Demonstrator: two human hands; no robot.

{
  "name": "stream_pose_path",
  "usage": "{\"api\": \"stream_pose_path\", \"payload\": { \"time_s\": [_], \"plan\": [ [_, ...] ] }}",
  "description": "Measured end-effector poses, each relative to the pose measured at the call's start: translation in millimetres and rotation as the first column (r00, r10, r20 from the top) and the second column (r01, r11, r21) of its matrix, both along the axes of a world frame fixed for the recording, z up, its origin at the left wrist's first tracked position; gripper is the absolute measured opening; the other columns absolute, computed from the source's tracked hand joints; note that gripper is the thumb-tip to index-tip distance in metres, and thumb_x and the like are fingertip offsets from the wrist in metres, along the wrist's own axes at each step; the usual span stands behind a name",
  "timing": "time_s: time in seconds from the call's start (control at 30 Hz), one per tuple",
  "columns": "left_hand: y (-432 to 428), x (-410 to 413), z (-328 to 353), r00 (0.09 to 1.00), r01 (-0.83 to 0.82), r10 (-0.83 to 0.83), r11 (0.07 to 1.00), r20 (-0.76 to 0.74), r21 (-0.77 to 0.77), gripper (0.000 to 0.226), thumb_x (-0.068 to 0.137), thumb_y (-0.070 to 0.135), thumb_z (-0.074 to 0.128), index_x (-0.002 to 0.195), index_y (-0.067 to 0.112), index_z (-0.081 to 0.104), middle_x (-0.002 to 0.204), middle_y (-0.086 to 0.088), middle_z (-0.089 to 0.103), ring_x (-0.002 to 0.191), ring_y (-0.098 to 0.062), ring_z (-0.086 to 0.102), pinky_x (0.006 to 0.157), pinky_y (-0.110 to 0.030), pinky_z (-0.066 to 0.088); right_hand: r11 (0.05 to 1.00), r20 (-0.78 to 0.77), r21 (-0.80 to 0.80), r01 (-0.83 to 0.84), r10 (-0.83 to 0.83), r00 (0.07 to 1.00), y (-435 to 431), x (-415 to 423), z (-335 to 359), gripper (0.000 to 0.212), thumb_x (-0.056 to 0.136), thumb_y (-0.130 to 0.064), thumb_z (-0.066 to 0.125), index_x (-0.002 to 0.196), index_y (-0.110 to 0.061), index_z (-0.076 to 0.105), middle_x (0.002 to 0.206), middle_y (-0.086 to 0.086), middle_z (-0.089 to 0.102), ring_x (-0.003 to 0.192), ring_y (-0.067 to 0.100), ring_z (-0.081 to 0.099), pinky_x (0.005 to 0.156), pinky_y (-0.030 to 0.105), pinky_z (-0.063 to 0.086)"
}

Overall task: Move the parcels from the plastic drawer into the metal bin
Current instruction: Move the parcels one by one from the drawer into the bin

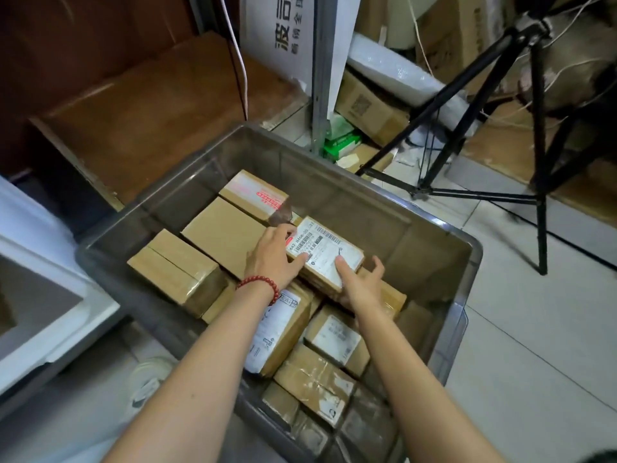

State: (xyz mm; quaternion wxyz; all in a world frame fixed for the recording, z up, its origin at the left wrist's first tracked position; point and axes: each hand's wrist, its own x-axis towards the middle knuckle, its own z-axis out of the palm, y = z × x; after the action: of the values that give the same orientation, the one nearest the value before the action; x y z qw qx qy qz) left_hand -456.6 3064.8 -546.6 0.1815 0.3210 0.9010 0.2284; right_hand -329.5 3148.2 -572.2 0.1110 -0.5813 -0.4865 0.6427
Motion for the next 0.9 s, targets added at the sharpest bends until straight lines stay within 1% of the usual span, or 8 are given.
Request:
{"api": "stream_pose_path", "payload": {
  "time_s": [0.1, 0.2, 0.27, 0.4, 0.47, 0.53, 0.7, 0.9],
  "plan": [
    [-6, -3, -5, 0.977, 0.049, -0.078, 0.988, -0.197, -0.147, 0.045, 0.087, 0.050, 0.057, 0.128, 0.034, 0.046, 0.127, 0.007, 0.051, 0.119, -0.018, 0.041, 0.094, -0.036, 0.030, 0.995, 0.070, 0.013, -0.097, 0.096, 0.993, -4, -2, -16, 0.098, 0.052, -0.076, 0.060, 0.139, -0.043, 0.030, 0.138, -0.003, 0.052, 0.124, 0.029, 0.052, 0.099, 0.052, 0.047],
    [-18, -4, -10, 0.938, 0.104, -0.183, 0.958, -0.295, -0.266, 0.044, 0.088, 0.055, 0.050, 0.127, 0.034, 0.048, 0.129, 0.010, 0.052, 0.119, -0.017, 0.040, 0.089, -0.035, 0.026, 0.979, 0.154, 0.056, -0.196, 0.185, 0.971, -14, -1, -22, 0.078, 0.074, -0.062, 0.065, 0.140, -0.033, 0.038, 0.138, 0.003, 0.052, 0.127, 0.030, 0.049, 0.104, 0.051, 0.043],
    [-24, -2, -13, 0.912, 0.129, -0.249, 0.929, -0.325, -0.347, 0.044, 0.091, 0.056, 0.041, 0.128, 0.033, 0.051, 0.130, 0.009, 0.053, 0.120, -0.017, 0.039, 0.092, -0.036, 0.027, 0.947, 0.248, 0.140, -0.290, 0.250, 0.936, -16, 1, -23, 0.066, 0.084, -0.054, 0.063, 0.141, -0.031, 0.039, 0.144, 0.008, 0.045, 0.133, 0.032, 0.041, 0.110, 0.048, 0.036],
    [-30, 5, -12, 0.883, 0.152, -0.329, 0.875, -0.336, -0.459, 0.053, 0.094, 0.056, 0.028, 0.133, 0.030, 0.050, 0.138, 0.006, 0.046, 0.126, -0.019, 0.035, 0.101, -0.043, 0.024, 0.830, 0.474, 0.222, -0.511, 0.366, 0.801, -11, 2, -12, 0.073, 0.087, -0.057, 0.057, 0.147, -0.025, 0.033, 0.151, 0.011, 0.031, 0.139, 0.033, 0.027, 0.110, 0.044, 0.029],
    [-34, 5, -6, 0.884, 0.135, -0.302, 0.896, -0.357, -0.423, 0.052, 0.093, 0.057, 0.031, 0.134, 0.030, 0.049, 0.139, 0.006, 0.045, 0.126, -0.018, 0.037, 0.102, -0.043, 0.026, 0.755, 0.529, 0.294, -0.587, 0.383, 0.757, -10, 2, -4, 0.075, 0.087, -0.058, 0.057, 0.148, -0.024, 0.030, 0.153, 0.009, 0.030, 0.139, 0.031, 0.028, 0.110, 0.045, 0.030],
    [-40, 5, 3, 0.890, 0.090, -0.236, 0.930, -0.390, -0.357, 0.050, 0.093, 0.055, 0.035, 0.132, 0.028, 0.049, 0.134, 0.004, 0.049, 0.122, -0.017, 0.042, 0.099, -0.039, 0.030, 0.656, 0.550, 0.398, -0.641, 0.389, 0.739, -12, 2, 6, 0.069, 0.089, -0.056, 0.053, 0.147, -0.026, 0.031, 0.150, 0.006, 0.034, 0.136, 0.028, 0.032, 0.109, 0.044, 0.032],
    [-80, 5, 28, 0.911, -0.072, -0.061, 0.951, -0.409, -0.302, 0.049, 0.094, 0.052, 0.038, 0.134, 0.024, 0.044, 0.135, 0.001, 0.049, 0.123, -0.020, 0.043, 0.096, -0.039, 0.033, 0.342, 0.601, 0.543, -0.767, 0.479, 0.640, -33, -4, 29, 0.062, 0.090, -0.060, 0.046, 0.145, -0.031, 0.036, 0.143, -0.003, 0.043, 0.130, 0.020, 0.039, 0.107, 0.039, 0.033],
    [-147, 14, 57, 0.884, -0.268, 0.162, 0.944, -0.438, -0.191, 0.050, 0.095, 0.052, 0.038, 0.137, 0.026, 0.045, 0.137, 0.002, 0.050, 0.126, -0.021, 0.042, 0.099, -0.041, 0.033, 0.212, 0.522, 0.634, -0.743, 0.591, 0.615, -90, -24, 54, 0.052, 0.091, -0.057, 0.046, 0.137, -0.032, 0.045, 0.141, -0.001, 0.047, 0.131, 0.020, 0.040, 0.107, 0.042, 0.034]
  ]
}}
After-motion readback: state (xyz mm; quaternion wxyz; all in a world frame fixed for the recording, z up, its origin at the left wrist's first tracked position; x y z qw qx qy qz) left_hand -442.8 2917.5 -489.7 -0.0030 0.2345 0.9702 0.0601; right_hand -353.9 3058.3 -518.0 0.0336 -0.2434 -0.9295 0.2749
